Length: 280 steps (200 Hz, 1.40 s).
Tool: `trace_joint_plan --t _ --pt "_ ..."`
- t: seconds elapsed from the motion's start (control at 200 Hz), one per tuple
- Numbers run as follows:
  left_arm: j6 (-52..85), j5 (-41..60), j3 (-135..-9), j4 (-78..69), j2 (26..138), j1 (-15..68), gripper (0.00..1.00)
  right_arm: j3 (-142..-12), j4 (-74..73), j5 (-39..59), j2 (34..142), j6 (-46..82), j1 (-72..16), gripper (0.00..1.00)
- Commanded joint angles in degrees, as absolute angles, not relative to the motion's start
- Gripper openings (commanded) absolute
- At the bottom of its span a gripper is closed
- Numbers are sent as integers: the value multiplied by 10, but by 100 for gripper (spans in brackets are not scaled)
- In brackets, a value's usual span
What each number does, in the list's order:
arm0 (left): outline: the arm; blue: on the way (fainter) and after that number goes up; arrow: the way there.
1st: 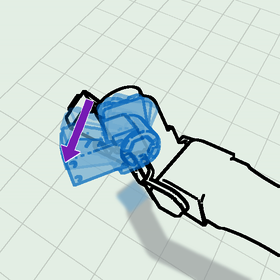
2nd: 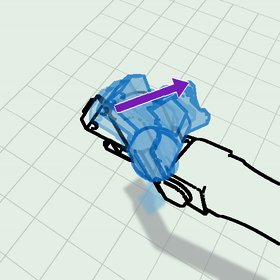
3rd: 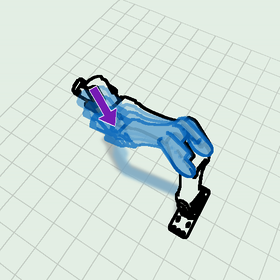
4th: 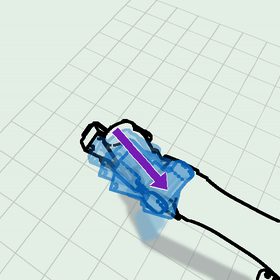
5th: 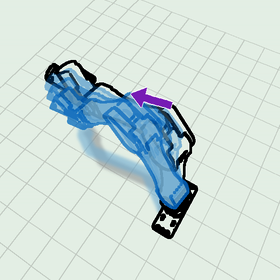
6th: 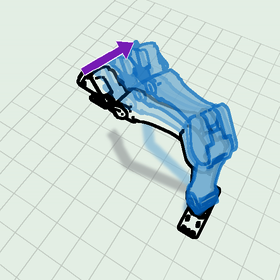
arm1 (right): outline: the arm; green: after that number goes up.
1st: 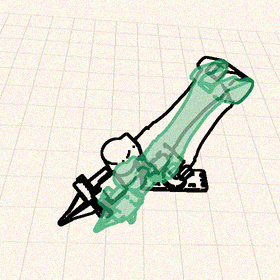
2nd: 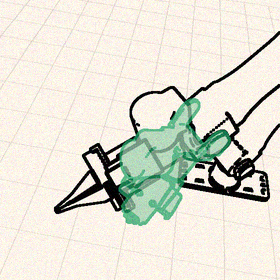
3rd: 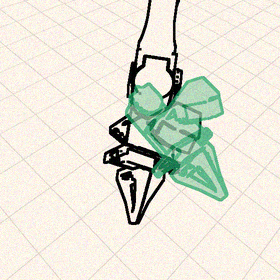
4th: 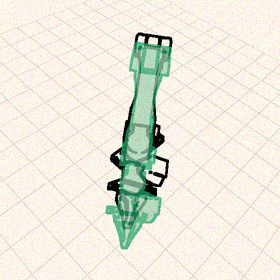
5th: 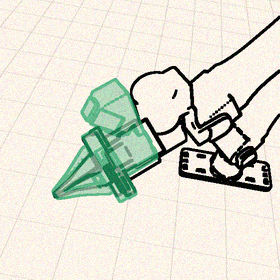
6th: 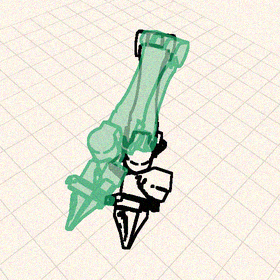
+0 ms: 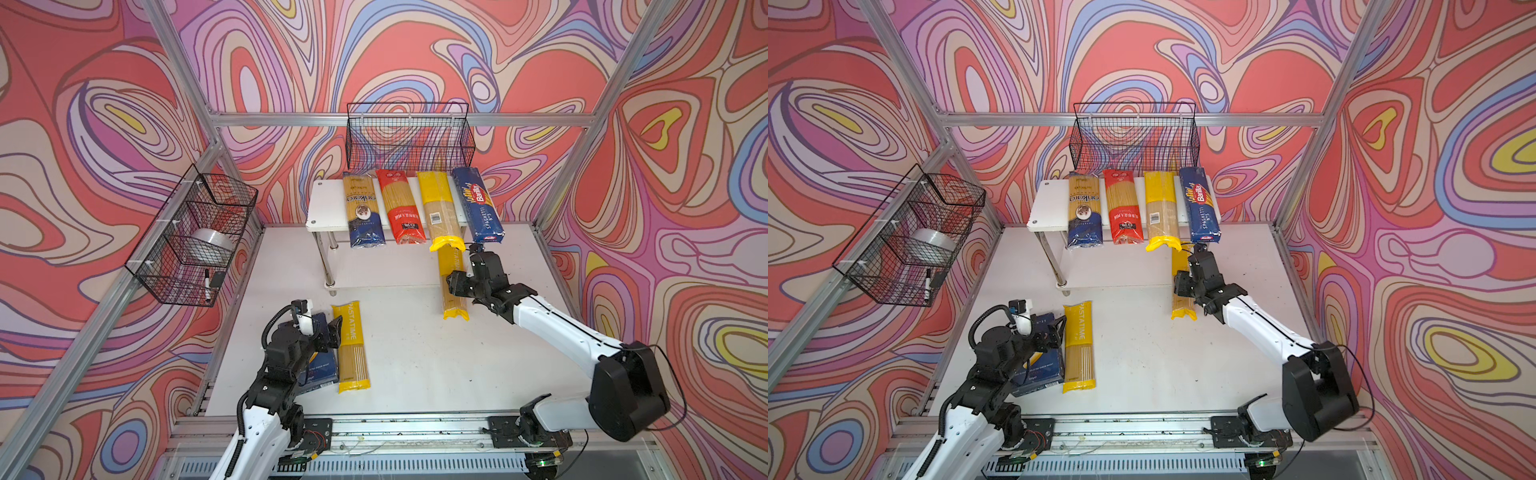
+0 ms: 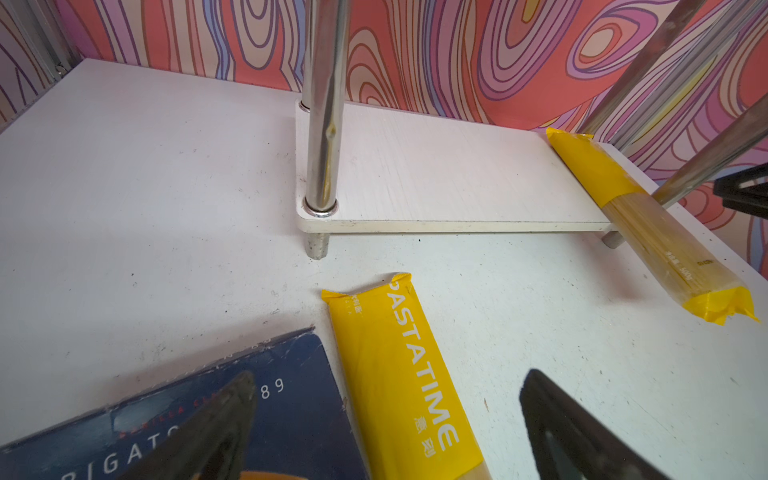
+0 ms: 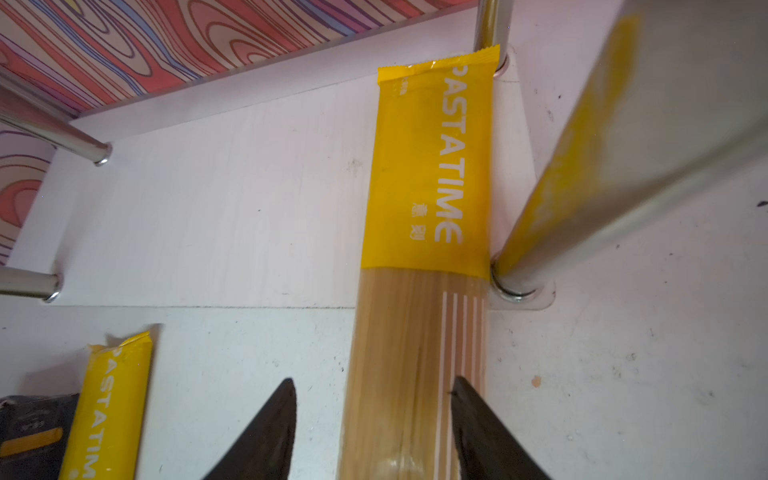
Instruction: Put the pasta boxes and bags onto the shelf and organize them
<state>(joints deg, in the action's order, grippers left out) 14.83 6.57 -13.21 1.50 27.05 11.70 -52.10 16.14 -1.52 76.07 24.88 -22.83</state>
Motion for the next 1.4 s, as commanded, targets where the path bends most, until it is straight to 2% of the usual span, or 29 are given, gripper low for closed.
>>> trace_joint_plan --t 0.0,0.185,0.341,0.546,0.751,1.052,1.397 --pt "150 70 -142 12 265 119 100 -476 185 26 689 280 -225 60" --pt "150 69 -140 14 259 119 100 -403 215 59 575 323 -226 61" --pt "150 68 -141 14 259 119 100 -361 224 100 541 341 -226 61" --pt "150 68 -139 14 256 119 100 -305 169 159 551 376 -227 62" --pt "151 66 -139 17 253 119 100 -277 114 172 559 403 -231 63" --pt "151 65 -139 17 251 118 100 -260 -6 157 605 447 -231 63" --pt "152 63 -138 17 250 118 100 -251 -74 155 649 460 -232 64"
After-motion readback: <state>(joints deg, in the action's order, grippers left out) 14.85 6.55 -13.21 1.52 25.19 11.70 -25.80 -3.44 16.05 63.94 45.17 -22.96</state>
